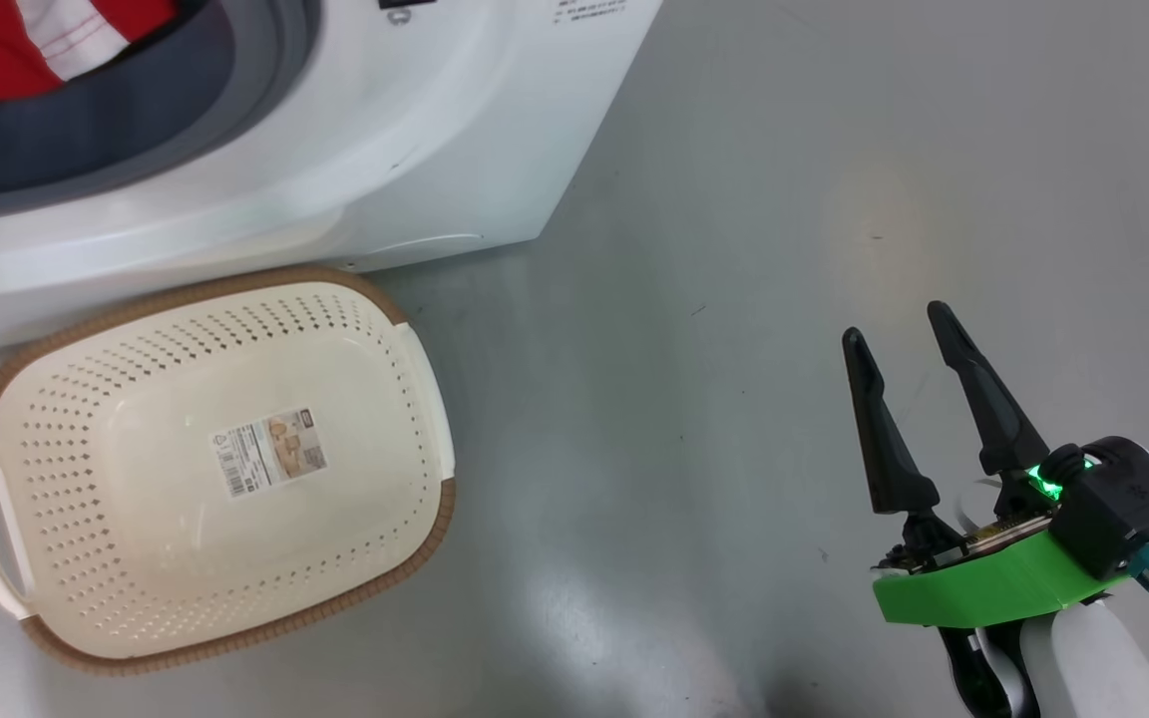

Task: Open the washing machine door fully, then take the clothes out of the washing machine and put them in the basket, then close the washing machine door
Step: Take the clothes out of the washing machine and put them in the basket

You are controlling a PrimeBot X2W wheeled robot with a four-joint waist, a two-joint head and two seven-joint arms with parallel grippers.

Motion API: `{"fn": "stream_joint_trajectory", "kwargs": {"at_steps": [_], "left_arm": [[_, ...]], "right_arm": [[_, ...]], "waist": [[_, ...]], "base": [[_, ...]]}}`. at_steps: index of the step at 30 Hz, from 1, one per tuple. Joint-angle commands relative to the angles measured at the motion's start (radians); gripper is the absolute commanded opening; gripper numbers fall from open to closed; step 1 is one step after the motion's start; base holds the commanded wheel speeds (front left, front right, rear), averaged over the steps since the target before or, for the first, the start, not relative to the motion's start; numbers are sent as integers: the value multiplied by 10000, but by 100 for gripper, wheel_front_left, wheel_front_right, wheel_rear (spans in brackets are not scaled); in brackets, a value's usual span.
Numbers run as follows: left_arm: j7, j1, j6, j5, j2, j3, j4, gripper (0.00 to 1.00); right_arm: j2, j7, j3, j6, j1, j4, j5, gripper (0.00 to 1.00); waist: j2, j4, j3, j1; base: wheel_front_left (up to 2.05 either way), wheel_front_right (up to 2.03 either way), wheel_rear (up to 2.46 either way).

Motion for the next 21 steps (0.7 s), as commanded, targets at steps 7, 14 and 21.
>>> {"fn": "stream_joint_trajectory", "kwargs": {"at_steps": [7,14,21], "left_arm": [[-750,94,-286,-255,405,155,-282,0],[-1614,306,-514,-350,398,76,-696,0],[-2293,818,-509,-598,339,186,-1206,0]], "right_arm": [[-118,-63,245,48,-84,-212,201,100],[-118,-63,207,48,-141,-197,211,100],[-118,-63,180,48,-133,-166,216,100]], "waist": [[0,54,76,-1],[0,184,119,-1],[0,355,27,-1]], "base": [[0,0,0],[0,0,0],[0,0,0]]}}
